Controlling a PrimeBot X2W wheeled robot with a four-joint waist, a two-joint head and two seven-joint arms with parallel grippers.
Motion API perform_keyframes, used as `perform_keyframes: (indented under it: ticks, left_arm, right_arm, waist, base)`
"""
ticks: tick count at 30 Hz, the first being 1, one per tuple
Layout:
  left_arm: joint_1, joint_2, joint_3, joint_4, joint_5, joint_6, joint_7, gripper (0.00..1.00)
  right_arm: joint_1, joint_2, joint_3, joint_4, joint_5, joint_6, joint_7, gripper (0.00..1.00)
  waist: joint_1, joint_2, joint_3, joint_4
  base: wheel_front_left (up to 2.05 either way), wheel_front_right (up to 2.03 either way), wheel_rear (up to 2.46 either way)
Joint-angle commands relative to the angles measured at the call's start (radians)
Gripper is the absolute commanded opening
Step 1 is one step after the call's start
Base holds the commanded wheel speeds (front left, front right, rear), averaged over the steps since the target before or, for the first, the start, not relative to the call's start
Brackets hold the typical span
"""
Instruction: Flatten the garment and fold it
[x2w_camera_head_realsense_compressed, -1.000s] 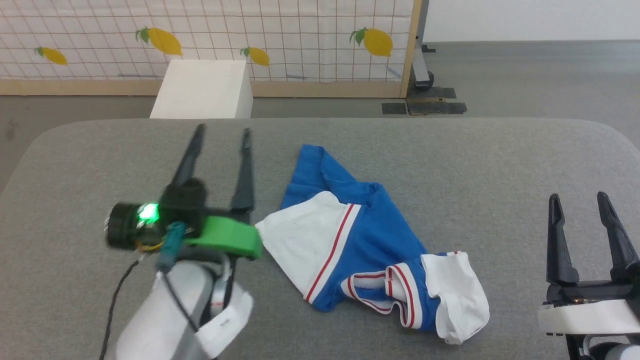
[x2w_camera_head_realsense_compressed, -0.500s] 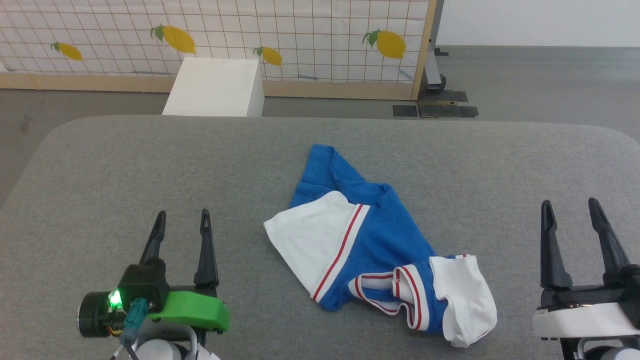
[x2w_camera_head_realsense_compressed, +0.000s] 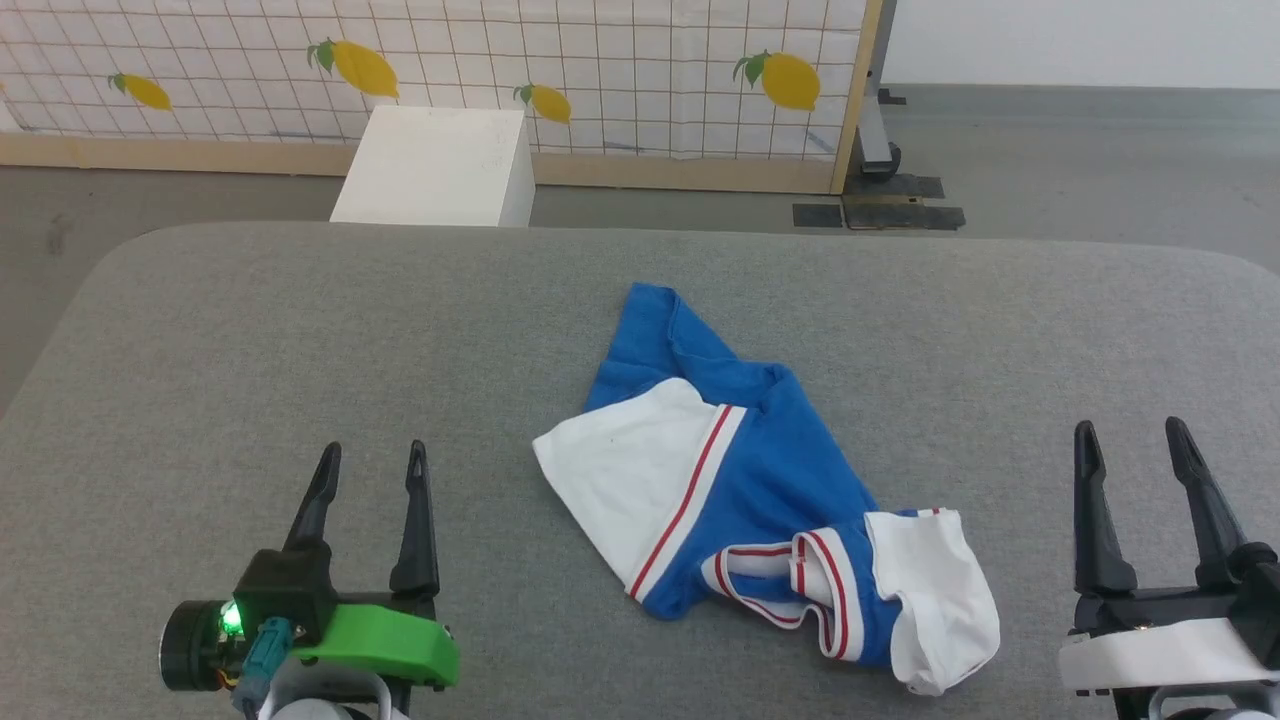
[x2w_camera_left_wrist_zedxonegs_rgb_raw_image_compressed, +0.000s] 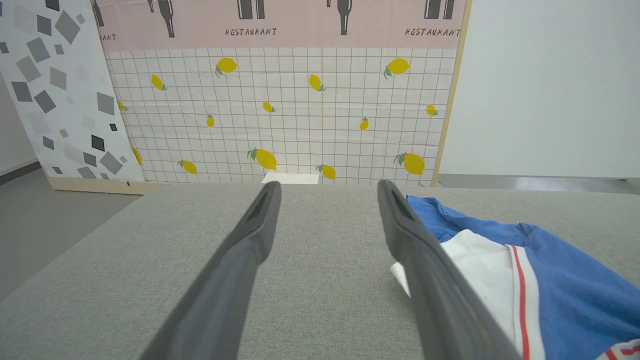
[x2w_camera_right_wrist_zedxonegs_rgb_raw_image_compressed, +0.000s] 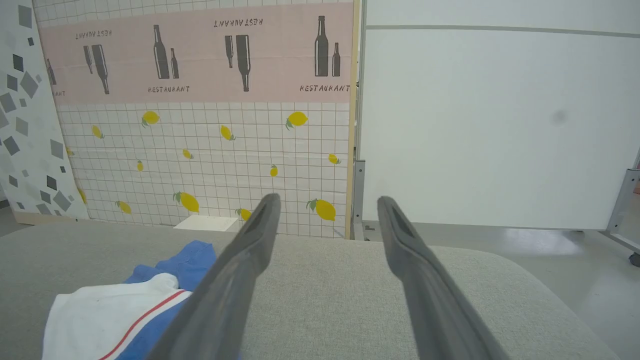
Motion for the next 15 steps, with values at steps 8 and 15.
perform_keyframes:
  ticks: [8,15]
  left_arm:
    - [0.014,-0.021,0.027,0.015,0.037,-0.033,-0.004,1.0]
    - [0.0,-0.029,0.043,0.032,0.059,-0.051,-0.004,1.0]
  right_arm:
    - [0.01,0.0,0.01,0.015,0.025,-0.002,-0.005,1.0]
    - [0.01,0.0,0.018,0.032,0.031,-0.002,-0.005,1.0]
  waist:
    - [0.0,0.0,-0.001,-0.002]
    - [0.0,0.0,-0.005,-0.009]
  base:
    - [0.0,0.0,0.0]
    - [0.0,0.0,0.0]
